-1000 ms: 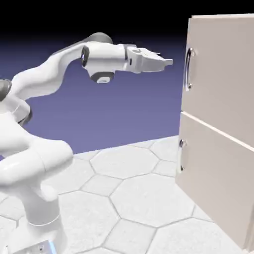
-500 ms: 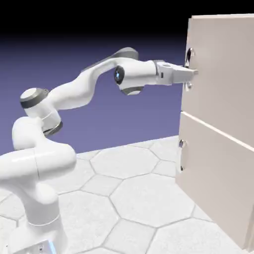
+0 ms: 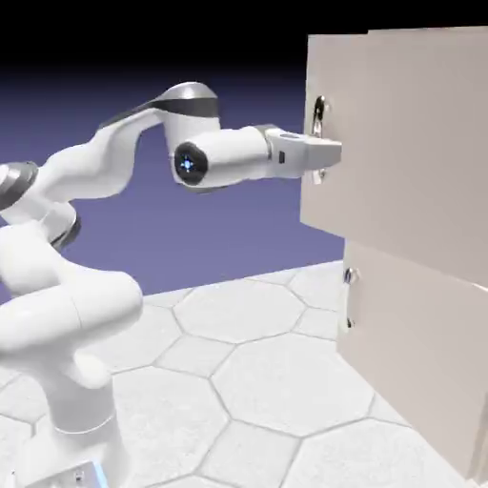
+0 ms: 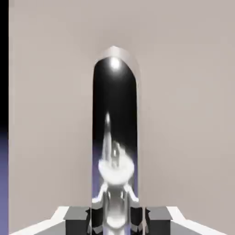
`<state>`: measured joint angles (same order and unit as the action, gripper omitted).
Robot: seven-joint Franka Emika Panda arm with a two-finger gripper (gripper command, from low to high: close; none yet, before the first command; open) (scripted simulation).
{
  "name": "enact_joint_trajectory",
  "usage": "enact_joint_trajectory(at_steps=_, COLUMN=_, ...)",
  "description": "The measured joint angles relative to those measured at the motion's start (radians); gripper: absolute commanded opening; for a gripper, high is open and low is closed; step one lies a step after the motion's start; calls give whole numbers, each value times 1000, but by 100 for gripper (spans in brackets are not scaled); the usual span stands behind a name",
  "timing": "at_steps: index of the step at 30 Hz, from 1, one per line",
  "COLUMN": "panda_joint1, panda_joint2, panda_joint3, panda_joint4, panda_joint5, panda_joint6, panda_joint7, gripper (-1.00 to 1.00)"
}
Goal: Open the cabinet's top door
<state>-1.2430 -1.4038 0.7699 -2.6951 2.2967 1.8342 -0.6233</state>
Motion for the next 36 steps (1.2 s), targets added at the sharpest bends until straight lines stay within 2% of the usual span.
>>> enact_joint_trajectory(at_steps=8, panda_joint1=-32, panda_joint2=122, panda_joint3=-246, panda_joint4=-85, panda_joint5=-223, panda_joint6=-348, panda_joint7=-135, gripper=-100)
enact_joint_trajectory(at_steps=15, panda_joint1=-119, panda_joint2=337, panda_joint3=-434, panda_joint4=-39, panda_joint5=-478, panda_joint6=-647, panda_joint7=-288, gripper=-100)
enact_joint_trajectory(at_steps=25, panda_joint1=-198, panda_joint2=700, panda_joint3=-563, panda_joint4=166, panda_joint5=-798, panda_joint6=-924, panda_joint7=-497, gripper=-100)
enact_joint_trajectory(at_steps=36, panda_joint1=-210, panda_joint2=1098, panda_joint3=-614, panda_joint4=508, panda_joint5=-1068, panda_joint6=-1128, panda_joint7=-659, gripper=-100)
